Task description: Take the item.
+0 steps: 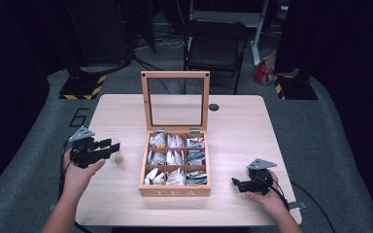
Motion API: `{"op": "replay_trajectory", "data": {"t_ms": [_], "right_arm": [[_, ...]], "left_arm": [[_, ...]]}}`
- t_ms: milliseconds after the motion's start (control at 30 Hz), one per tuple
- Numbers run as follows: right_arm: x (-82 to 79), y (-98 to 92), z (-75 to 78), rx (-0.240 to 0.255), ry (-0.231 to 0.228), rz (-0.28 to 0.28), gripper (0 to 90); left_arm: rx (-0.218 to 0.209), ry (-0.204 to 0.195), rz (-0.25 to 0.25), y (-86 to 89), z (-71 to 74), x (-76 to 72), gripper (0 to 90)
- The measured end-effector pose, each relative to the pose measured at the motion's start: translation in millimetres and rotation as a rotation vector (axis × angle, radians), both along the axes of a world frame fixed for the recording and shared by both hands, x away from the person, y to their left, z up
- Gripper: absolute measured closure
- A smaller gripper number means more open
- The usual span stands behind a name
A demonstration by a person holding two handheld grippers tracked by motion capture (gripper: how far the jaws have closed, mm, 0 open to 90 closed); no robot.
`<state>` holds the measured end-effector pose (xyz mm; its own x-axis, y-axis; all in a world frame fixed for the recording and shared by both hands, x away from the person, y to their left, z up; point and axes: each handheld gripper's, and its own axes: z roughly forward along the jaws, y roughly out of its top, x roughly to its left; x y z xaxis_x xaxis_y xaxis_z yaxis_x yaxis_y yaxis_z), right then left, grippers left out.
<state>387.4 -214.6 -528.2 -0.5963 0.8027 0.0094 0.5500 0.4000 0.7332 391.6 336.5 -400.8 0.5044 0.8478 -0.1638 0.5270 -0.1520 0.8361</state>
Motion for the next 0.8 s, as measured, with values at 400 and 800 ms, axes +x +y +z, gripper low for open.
{"op": "replay_trajectory", "data": {"t_ms": [400, 800], "right_arm": [[0.0, 0.1, -0.2, 0.001, -0.003, -0.002, 12.9], [0.0, 0.1, -0.1, 0.000, -0.002, -0.001, 12.8]], "left_arm": [[0.030, -0.008, -0.048, -16.0, -8.6, -12.9, 49.0], [0.024, -0.006, -0.065, -20.1, -29.0, -24.8, 49.1]]}}
